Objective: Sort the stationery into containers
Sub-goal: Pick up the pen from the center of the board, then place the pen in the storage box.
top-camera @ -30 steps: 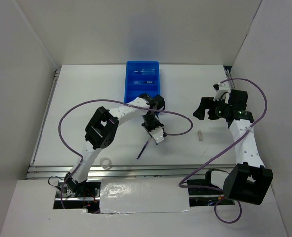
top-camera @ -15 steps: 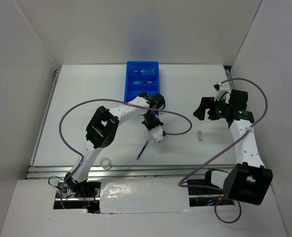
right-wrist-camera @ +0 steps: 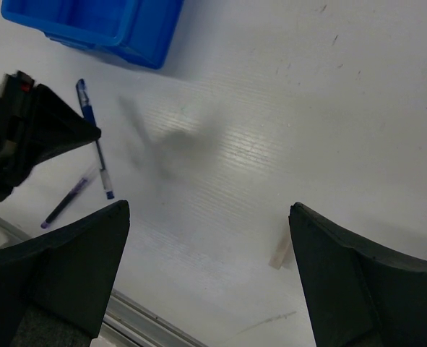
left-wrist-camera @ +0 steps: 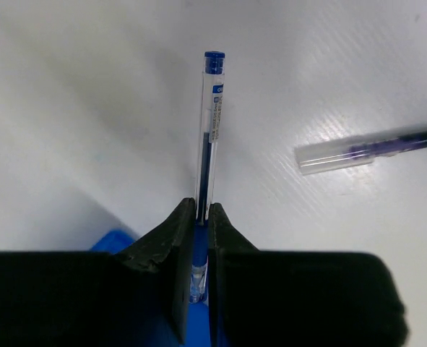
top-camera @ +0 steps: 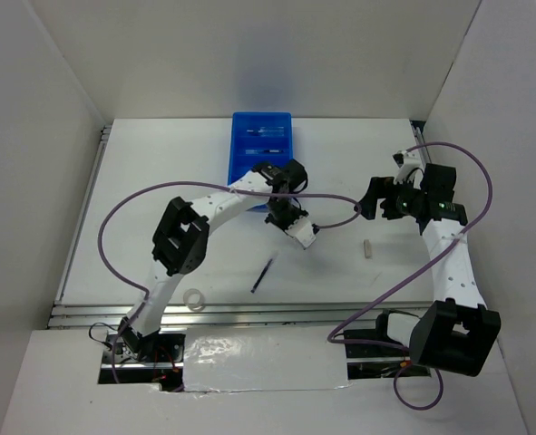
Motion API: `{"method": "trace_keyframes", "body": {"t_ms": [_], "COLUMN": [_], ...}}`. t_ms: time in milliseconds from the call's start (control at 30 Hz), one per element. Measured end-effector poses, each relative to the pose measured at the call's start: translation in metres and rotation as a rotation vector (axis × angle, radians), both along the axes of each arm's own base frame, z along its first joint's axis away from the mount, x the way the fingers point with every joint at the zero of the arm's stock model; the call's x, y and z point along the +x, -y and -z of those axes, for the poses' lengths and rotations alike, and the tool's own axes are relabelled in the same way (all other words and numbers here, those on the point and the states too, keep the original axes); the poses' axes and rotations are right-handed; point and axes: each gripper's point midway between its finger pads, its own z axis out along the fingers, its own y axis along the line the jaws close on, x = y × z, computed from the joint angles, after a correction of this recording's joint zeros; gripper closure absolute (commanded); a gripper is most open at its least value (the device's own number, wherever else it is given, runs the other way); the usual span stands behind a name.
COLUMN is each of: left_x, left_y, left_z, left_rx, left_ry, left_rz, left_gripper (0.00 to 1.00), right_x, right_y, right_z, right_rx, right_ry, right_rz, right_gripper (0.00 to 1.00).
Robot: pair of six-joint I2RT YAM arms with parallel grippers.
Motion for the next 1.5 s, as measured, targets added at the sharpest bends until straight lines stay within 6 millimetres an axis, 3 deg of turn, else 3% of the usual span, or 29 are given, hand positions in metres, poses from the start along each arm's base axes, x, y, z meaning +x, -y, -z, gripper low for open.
{"method": "trace_keyframes", "body": {"t_ms": [233, 300, 367, 500, 633, 700, 833, 900, 1133, 1500], "left_x": [-0.024, -0.022, -0.005, 0.069, 0.14, 0.169, 0.231, 0.25, 0.272, 0.287], "left_y": [-0.007, -0.009, -0.013, -0.038, -0.074, -0.083, -0.071, -0.068, -0.065, -0.067], "left_z": [-0.095, -0.121, -0.141, -0.165, -0.162, -0.161, -0.159, -0.148, -0.105, -0.074], "left_rx": [-0.136, -0.195, -0.265, -0.432, -0.521, -0.542, -0.601, -0.616, -0.571, -0.521], "left_ry": [-0.075, -0.095, -0.094, -0.003, 0.154, 0.233, 0.369, 0.413, 0.472, 0.542], "left_rz": [-0.233, -0.304, -0.394, -0.614, -0.744, -0.77, -0.756, -0.744, -0.681, -0.618], "left_gripper": [0.96, 0.95, 0.93, 0.89, 0.9, 0.9, 0.91, 0.91, 0.92, 0.89], "right_x": [0.001, 0.001, 0.001, 0.002, 0.002, 0.002, 0.003, 0.003, 0.005, 0.006], "right_y": [-0.002, -0.003, -0.004, -0.005, -0.006, -0.007, -0.008, -0.008, -0.005, -0.004], "right_z": [-0.004, -0.005, -0.006, -0.004, -0.001, -0.001, 0.001, 0.003, 0.006, 0.014], "right_rx": [0.012, 0.017, 0.024, 0.035, 0.036, 0.036, 0.036, 0.033, 0.023, 0.024], "right_ry": [0.008, 0.009, 0.009, -0.001, -0.013, -0.014, -0.021, -0.027, -0.037, -0.064], "right_rz": [-0.009, -0.011, -0.014, -0.013, -0.013, -0.013, -0.013, -0.011, 0.0, 0.005], "right_gripper": [0.03, 0.03, 0.03, 0.03, 0.03, 0.03, 0.03, 0.03, 0.03, 0.03]}}
